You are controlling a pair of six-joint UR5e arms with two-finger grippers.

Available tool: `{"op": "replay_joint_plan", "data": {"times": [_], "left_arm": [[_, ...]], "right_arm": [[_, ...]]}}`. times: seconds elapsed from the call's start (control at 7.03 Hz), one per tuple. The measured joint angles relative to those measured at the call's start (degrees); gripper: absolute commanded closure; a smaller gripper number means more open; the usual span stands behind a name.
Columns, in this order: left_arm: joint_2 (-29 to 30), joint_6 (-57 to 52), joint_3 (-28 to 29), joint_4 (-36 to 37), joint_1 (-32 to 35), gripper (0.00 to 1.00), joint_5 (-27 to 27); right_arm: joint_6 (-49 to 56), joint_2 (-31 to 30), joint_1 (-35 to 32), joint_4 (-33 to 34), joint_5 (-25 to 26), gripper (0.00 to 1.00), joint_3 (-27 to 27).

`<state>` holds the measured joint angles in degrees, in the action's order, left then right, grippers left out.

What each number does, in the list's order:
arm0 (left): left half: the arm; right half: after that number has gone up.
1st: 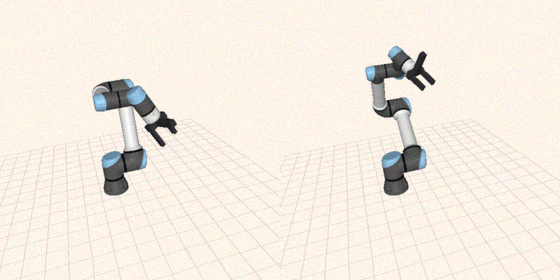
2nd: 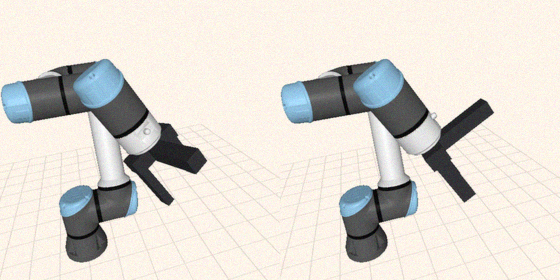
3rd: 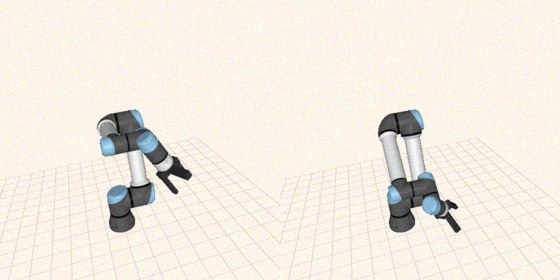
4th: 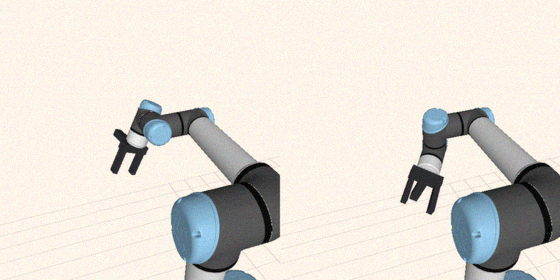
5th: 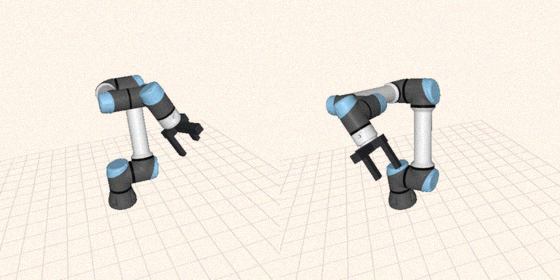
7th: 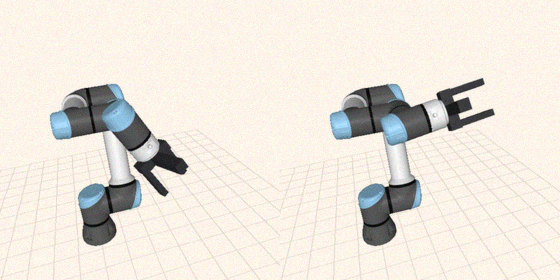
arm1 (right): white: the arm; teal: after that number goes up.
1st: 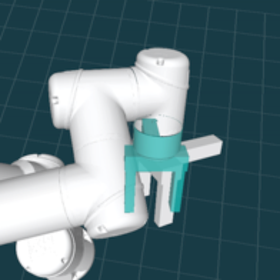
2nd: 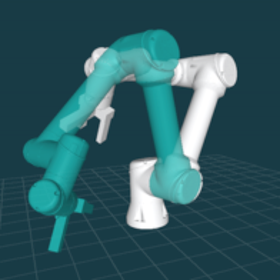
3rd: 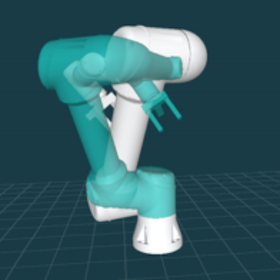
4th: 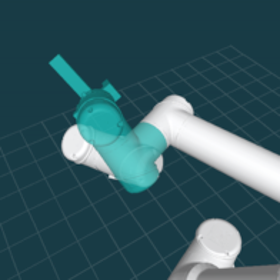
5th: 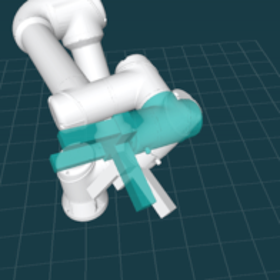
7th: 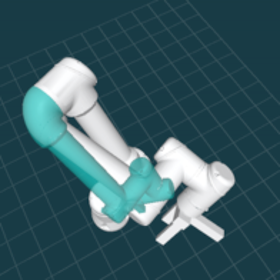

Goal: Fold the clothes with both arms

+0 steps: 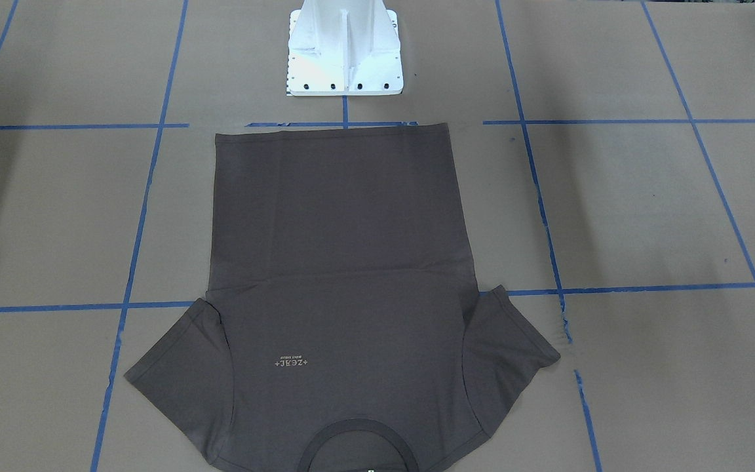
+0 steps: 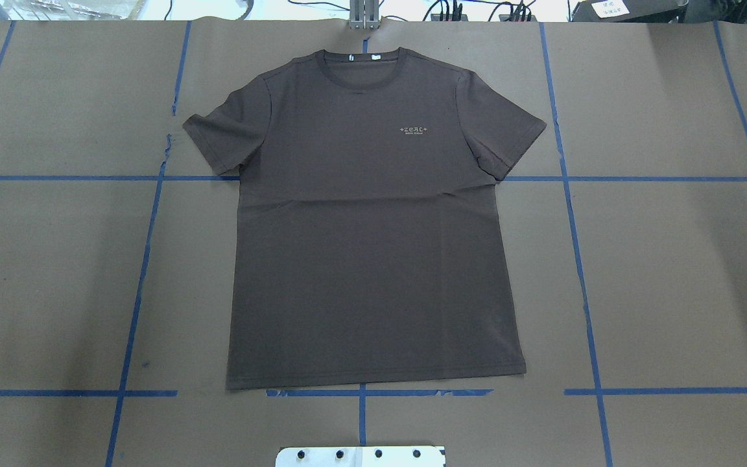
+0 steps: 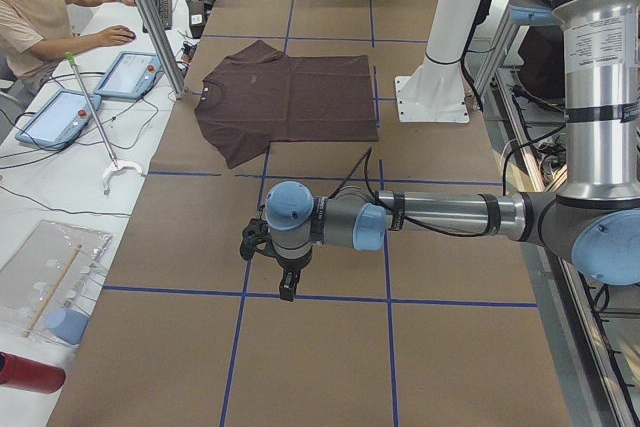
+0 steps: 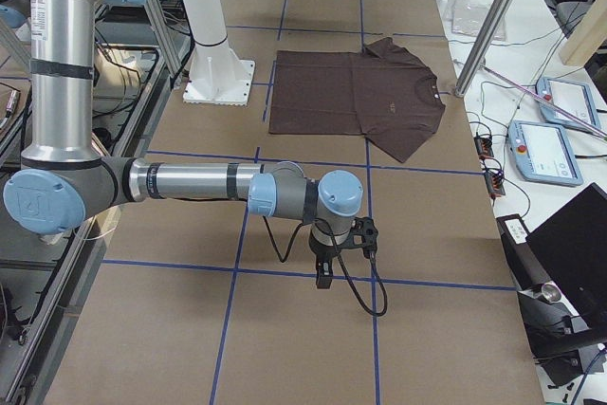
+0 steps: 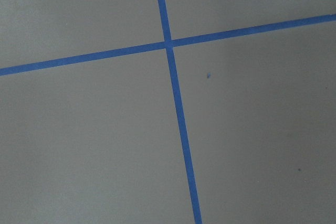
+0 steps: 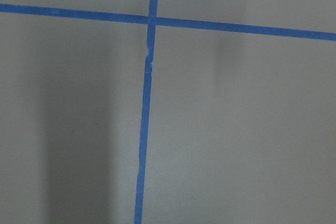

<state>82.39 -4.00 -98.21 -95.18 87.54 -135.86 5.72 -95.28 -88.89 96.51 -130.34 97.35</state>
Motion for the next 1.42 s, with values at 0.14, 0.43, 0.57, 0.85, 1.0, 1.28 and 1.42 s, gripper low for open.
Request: {"op": "replay_joint_plan", "data": {"times": [0.14,0.43,0.57,0.85,1.0,1.28,1.42], "left_arm": [[0.0,0.0,-0.1,-0.7,0.0,0.0,0.0],[0.1,0.1,-0.1,-4.9,0.0,0.0,0.1],[0.5,0.0,0.0,-8.8,-0.1,0.0,0.5],[3.3,0.1,1.2,-20.0,-0.3,0.0,2.5],[6.1,0.2,3.2,-25.5,-0.3,0.0,4.6],[10.4,4.2,8.0,-32.1,-0.4,0.0,6.1],[11.5,6.9,8.7,-33.5,-0.5,0.0,6.0]], "right_arm": [[0.0,0.0,0.0,0.0,0.0,0.0,0.0],[0.1,0.9,0.1,0.0,0.0,0.0,0.5],[0.0,2.9,0.2,-0.2,0.0,0.0,0.9],[-0.4,7.9,1.1,-7.8,0.2,0.0,-0.5],[-1.0,9.7,1.5,-14.9,-0.8,0.0,-3.7],[-4.4,12.1,2.1,-26.3,-5.9,0.0,-10.5],[-11.3,14.4,3.9,-29.9,-6.2,0.01,-12.1]]}}
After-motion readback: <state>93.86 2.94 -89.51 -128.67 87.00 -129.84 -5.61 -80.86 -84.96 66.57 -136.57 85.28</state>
